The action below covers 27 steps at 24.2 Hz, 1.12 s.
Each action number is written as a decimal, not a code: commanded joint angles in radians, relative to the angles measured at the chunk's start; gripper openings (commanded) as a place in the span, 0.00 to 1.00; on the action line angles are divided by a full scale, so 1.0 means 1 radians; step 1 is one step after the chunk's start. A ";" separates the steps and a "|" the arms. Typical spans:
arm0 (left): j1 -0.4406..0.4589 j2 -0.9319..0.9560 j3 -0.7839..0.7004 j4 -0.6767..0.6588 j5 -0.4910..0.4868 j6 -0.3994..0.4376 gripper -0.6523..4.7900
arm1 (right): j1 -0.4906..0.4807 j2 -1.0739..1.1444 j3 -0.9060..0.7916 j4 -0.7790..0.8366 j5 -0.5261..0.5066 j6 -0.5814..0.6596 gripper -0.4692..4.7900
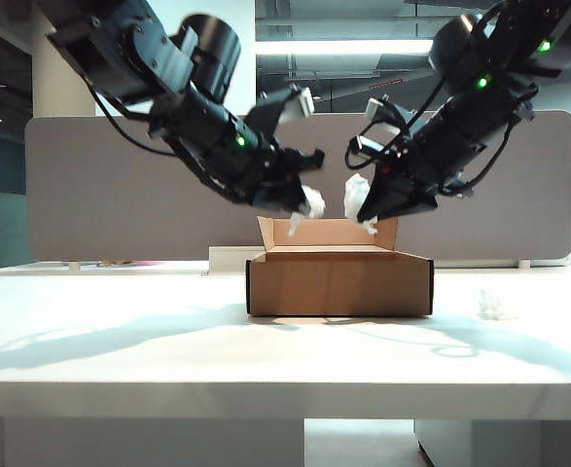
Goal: Pick up all the paper balls on the table and put them in the paper box.
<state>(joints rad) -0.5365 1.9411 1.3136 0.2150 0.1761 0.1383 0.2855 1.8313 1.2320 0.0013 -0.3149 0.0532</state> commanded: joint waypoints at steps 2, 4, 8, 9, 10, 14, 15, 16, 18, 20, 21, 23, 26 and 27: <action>0.002 0.023 0.007 0.011 0.007 0.000 0.64 | 0.001 -0.006 0.006 -0.012 0.002 0.006 0.40; 0.002 0.023 0.008 0.011 0.003 0.000 0.88 | 0.001 -0.011 0.008 -0.011 0.002 0.006 0.70; 0.002 -0.015 0.015 -0.006 0.003 -0.054 0.94 | -0.003 -0.044 0.012 -0.016 0.006 -0.002 0.89; 0.002 -0.027 0.015 -0.018 0.004 -0.057 0.94 | -0.006 -0.053 0.013 -0.021 0.011 -0.003 0.89; 0.002 -0.041 0.015 -0.033 0.004 -0.068 0.93 | -0.012 -0.069 0.013 -0.036 0.040 -0.007 0.89; 0.002 -0.111 0.015 -0.150 0.005 -0.068 0.80 | -0.077 -0.139 0.012 -0.187 0.245 -0.028 0.88; 0.002 -0.117 0.015 -0.161 0.006 -0.068 0.80 | -0.095 -0.141 0.012 -0.222 0.248 -0.028 0.88; 0.002 -0.125 0.015 -0.183 0.026 -0.068 0.80 | -0.129 -0.140 0.012 -0.302 0.245 -0.027 0.88; 0.001 -0.130 0.015 -0.200 0.046 -0.068 0.80 | -0.146 -0.132 0.009 -0.362 0.245 -0.027 0.88; 0.001 -0.130 0.015 -0.207 0.057 -0.069 0.80 | -0.166 -0.122 0.006 -0.399 0.242 -0.027 0.88; 0.001 -0.130 0.015 -0.211 0.057 -0.092 0.80 | -0.167 -0.111 0.005 -0.418 0.242 -0.028 0.88; 0.001 -0.130 0.015 -0.214 0.057 -0.104 0.80 | -0.167 -0.100 0.004 -0.418 0.242 -0.028 0.89; 0.001 -0.130 0.015 -0.225 0.057 -0.106 0.80 | -0.163 -0.072 0.004 -0.420 0.242 -0.027 0.89; 0.001 -0.131 0.015 -0.243 0.056 -0.106 0.80 | -0.162 -0.054 0.004 -0.427 0.242 -0.027 0.89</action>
<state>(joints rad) -0.5339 1.8183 1.3254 -0.0151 0.2268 0.0338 0.1211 1.7679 1.2327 -0.4248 -0.0731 0.0292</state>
